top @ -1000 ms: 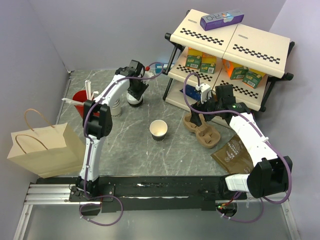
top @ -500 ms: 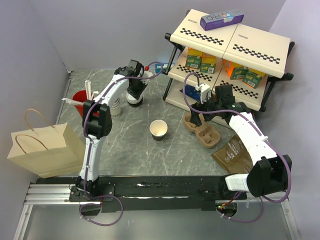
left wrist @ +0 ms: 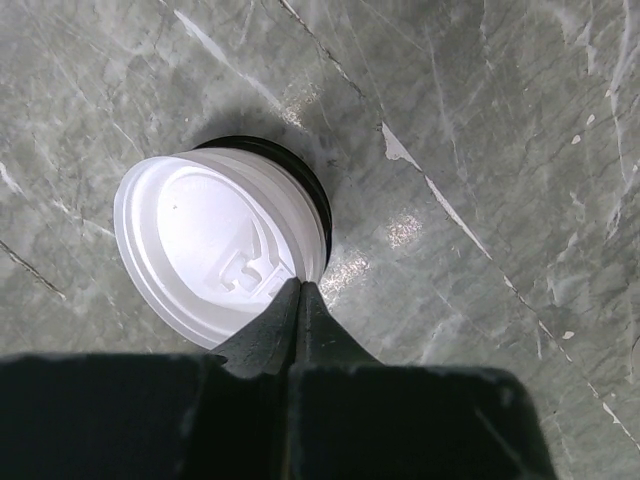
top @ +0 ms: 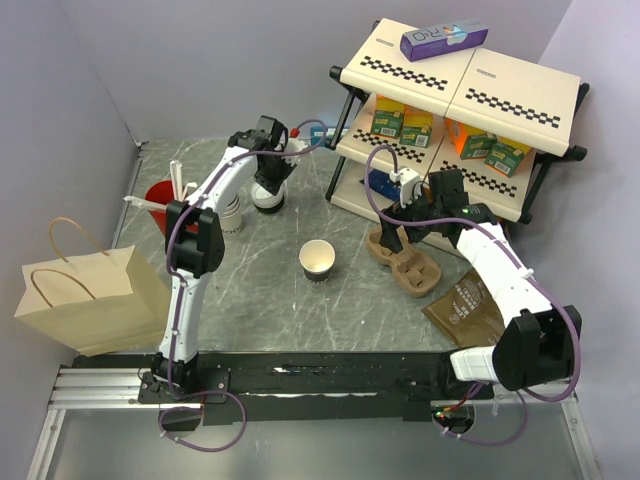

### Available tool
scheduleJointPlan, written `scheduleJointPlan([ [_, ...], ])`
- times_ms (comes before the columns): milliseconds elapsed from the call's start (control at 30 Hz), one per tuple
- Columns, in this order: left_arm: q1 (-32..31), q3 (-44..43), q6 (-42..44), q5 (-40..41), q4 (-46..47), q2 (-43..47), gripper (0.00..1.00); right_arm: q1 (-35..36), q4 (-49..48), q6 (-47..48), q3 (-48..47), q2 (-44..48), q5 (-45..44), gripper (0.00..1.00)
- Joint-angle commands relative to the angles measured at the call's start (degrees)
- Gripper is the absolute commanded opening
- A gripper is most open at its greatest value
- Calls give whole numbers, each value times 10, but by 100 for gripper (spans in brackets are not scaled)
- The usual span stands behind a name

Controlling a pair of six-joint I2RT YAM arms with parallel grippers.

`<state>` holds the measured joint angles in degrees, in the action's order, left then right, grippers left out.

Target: Pack the takeout coffee

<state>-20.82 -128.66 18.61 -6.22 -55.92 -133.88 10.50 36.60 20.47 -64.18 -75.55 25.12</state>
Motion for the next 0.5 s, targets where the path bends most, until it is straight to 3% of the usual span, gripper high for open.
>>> scheduleJointPlan([
  [0,2,-23,15,-3,-14,26,1,-3,-9,3,-23,-6,10,100],
  [467,2,-4,-20,-16,52,139,1,-3,-6,0,-44,-15,23,100],
])
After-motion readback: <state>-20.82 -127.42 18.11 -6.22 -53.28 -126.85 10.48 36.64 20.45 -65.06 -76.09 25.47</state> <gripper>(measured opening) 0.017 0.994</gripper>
